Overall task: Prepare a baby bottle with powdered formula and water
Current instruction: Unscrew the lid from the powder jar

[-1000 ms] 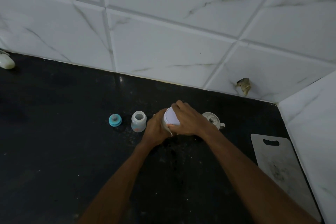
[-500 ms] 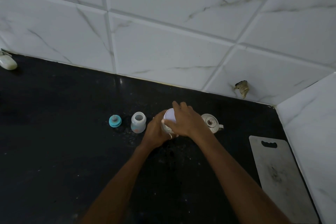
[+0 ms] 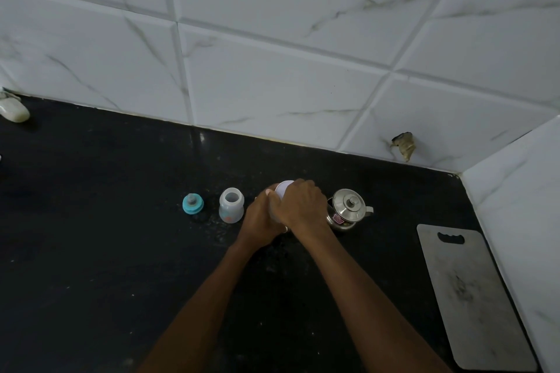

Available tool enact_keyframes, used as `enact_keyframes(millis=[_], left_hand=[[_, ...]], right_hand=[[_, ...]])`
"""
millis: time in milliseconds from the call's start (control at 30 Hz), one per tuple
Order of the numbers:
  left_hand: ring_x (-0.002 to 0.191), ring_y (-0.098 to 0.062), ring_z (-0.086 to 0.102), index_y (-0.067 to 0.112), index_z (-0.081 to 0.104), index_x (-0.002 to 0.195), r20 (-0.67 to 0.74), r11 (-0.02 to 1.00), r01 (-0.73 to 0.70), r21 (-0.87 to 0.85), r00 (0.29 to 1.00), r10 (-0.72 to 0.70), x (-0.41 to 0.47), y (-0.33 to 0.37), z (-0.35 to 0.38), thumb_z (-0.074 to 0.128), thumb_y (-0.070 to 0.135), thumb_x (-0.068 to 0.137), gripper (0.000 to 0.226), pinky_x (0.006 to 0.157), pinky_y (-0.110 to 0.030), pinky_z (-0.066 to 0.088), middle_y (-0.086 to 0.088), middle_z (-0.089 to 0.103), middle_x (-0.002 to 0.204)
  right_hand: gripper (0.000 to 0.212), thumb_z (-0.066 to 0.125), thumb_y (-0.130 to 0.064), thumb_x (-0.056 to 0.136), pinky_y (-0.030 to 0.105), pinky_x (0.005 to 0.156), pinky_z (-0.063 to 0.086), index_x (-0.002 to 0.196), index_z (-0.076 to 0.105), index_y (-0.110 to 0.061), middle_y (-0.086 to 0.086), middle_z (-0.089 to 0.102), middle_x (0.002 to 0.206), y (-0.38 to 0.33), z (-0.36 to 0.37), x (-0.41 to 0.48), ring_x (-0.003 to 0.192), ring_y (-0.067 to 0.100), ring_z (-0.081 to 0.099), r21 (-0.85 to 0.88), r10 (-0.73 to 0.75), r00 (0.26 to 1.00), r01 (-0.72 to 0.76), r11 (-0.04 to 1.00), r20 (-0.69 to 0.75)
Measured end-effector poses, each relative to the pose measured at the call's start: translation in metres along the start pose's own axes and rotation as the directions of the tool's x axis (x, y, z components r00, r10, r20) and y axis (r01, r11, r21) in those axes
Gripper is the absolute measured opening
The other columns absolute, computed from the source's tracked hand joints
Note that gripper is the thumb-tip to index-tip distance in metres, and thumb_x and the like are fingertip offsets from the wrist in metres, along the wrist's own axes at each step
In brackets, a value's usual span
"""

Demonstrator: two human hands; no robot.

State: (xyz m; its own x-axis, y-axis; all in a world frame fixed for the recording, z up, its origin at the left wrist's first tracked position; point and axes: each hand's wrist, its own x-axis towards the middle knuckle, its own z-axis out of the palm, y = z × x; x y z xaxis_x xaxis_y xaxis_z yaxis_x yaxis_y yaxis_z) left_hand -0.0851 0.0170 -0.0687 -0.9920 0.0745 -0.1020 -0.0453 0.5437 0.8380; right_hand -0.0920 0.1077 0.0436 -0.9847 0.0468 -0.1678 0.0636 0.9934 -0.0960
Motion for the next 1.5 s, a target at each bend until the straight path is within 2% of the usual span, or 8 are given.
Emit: enact_keyframes(millis=[133,367,700,967,1167,1267,1400,1500], left_hand=[[0.115,0.017,0.050,0.027,0.052,0.140,-0.039,0.994,-0.044,-0.102,0.998,0.040,-0.004,-0.004,0.000,0.084,0.022,0.077,0.071,0.093,0.003,0.032,0.025,0.053,0.127],[0.134,-0.005,0.050,0.022,0.049,0.145,-0.047,0.991,-0.051,-0.120,0.998,0.046,-0.006,-0.005,0.000,0.089,0.020,0.073,0.083,0.112,-0.025,0.041,0.007,0.055,0.145],[0.118,0.020,0.050,0.026,0.054,0.139,-0.072,0.982,-0.098,-0.162,0.994,0.088,-0.008,-0.002,-0.002,0.083,0.026,0.077,0.069,0.094,0.000,0.036,0.018,0.059,0.132],[0.131,0.004,0.049,0.036,0.047,0.144,-0.020,0.993,-0.037,-0.110,0.999,0.035,-0.005,-0.006,0.001,0.085,0.030,0.073,0.081,0.109,-0.021,0.042,0.019,0.054,0.143],[0.133,-0.005,0.050,0.029,0.053,0.140,-0.010,0.996,0.049,-0.068,0.999,-0.049,-0.004,0.008,-0.004,0.085,0.020,0.076,0.073,0.105,-0.015,0.035,0.013,0.056,0.143],[0.127,-0.011,0.056,0.027,0.061,0.113,0.025,0.991,0.132,0.006,0.991,-0.132,-0.004,0.031,-0.018,0.083,0.011,0.078,0.044,0.097,-0.010,0.036,0.008,0.060,0.126],[0.086,-0.007,0.062,0.015,0.077,0.091,0.274,0.960,0.280,-0.028,0.925,-0.262,-0.027,0.072,-0.045,0.096,0.043,0.036,0.064,0.087,-0.021,0.042,0.003,0.072,0.085],[0.098,0.001,0.060,0.028,0.064,0.128,-0.013,0.992,0.032,-0.124,0.999,-0.034,-0.018,0.070,-0.049,0.096,0.021,0.059,0.076,0.085,-0.007,0.045,0.016,0.067,0.112]], right_hand=[[0.076,0.058,-0.057,0.093,0.039,0.095,0.047,0.146,0.041,-0.004,0.017,0.048,0.141,0.008,-0.005,0.005,0.127,0.033,0.048,-0.018,-0.108,0.987,0.111,0.994,0.122],[0.090,0.076,-0.019,0.083,0.052,0.116,0.036,0.159,0.028,-0.021,0.007,0.022,0.165,0.027,-0.021,0.016,0.150,0.035,0.019,0.139,-0.365,0.856,0.338,0.931,0.366],[0.090,0.050,-0.075,0.088,0.043,0.094,0.047,0.146,0.041,-0.007,0.018,0.049,0.140,0.009,-0.006,0.000,0.123,0.035,0.053,-0.051,-0.065,0.994,0.069,0.996,0.088],[0.075,0.065,-0.043,0.091,0.044,0.095,0.046,0.151,0.033,-0.013,0.013,0.038,0.148,0.016,-0.013,-0.001,0.131,0.037,0.042,0.047,-0.176,0.967,0.171,0.984,0.185],[0.085,0.074,-0.014,0.081,0.044,0.102,0.047,0.156,0.033,-0.018,0.004,0.033,0.156,0.025,-0.024,-0.004,0.139,0.033,0.033,0.171,-0.312,0.930,0.281,0.944,0.192],[0.084,0.079,-0.011,0.077,0.044,0.106,0.045,0.152,0.040,-0.020,-0.001,0.038,0.154,0.029,-0.034,-0.007,0.140,0.028,0.032,0.213,-0.377,0.915,0.343,0.915,0.145],[0.087,0.078,-0.005,0.070,0.032,0.103,0.042,0.149,0.046,-0.020,-0.002,0.043,0.151,0.040,-0.052,-0.016,0.138,0.023,0.040,0.363,-0.328,0.944,0.296,0.884,0.030],[0.089,0.076,-0.009,0.071,0.027,0.100,0.035,0.152,0.042,-0.023,-0.003,0.040,0.153,0.050,-0.067,-0.027,0.136,0.023,0.040,0.448,-0.229,0.972,0.231,0.863,-0.059]])
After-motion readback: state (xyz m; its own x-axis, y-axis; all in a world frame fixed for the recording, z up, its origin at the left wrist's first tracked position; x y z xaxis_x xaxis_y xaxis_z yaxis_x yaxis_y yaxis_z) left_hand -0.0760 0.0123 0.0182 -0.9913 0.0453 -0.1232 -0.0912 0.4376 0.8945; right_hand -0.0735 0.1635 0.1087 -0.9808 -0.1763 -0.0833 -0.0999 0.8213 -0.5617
